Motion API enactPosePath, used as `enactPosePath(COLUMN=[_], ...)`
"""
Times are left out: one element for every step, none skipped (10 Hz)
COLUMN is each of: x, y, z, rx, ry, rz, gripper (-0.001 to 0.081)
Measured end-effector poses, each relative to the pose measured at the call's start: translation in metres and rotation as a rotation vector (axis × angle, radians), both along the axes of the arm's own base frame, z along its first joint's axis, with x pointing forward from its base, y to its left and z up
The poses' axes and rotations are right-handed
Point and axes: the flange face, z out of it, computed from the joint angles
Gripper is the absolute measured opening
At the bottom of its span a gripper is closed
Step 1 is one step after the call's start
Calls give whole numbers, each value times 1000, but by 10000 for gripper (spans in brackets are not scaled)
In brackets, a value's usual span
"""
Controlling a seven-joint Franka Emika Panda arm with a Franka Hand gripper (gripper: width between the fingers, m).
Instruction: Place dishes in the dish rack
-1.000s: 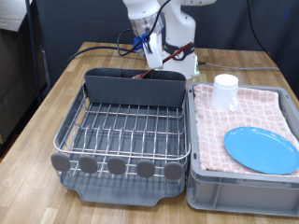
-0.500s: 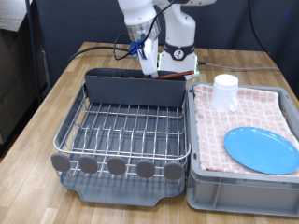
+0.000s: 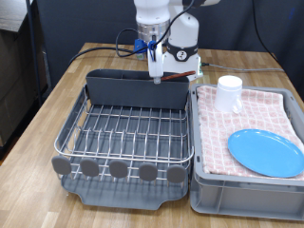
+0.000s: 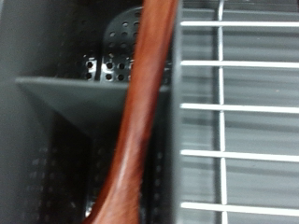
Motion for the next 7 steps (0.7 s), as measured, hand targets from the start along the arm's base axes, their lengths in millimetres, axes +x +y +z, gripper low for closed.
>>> enactPosePath(x=[3,6,7,8,8,7,8], y=[7,12,16,19,23,27,35], z=[4,9,15,22,31,40,49], rx=[-12,-14,-12,-10,-12,-15,-8], ry=[-8,-15,-20,-21,-20,-25,-26], rz=[2,6,5,0,-5,6,74], gripper=[799,799,803,803,803,803,803])
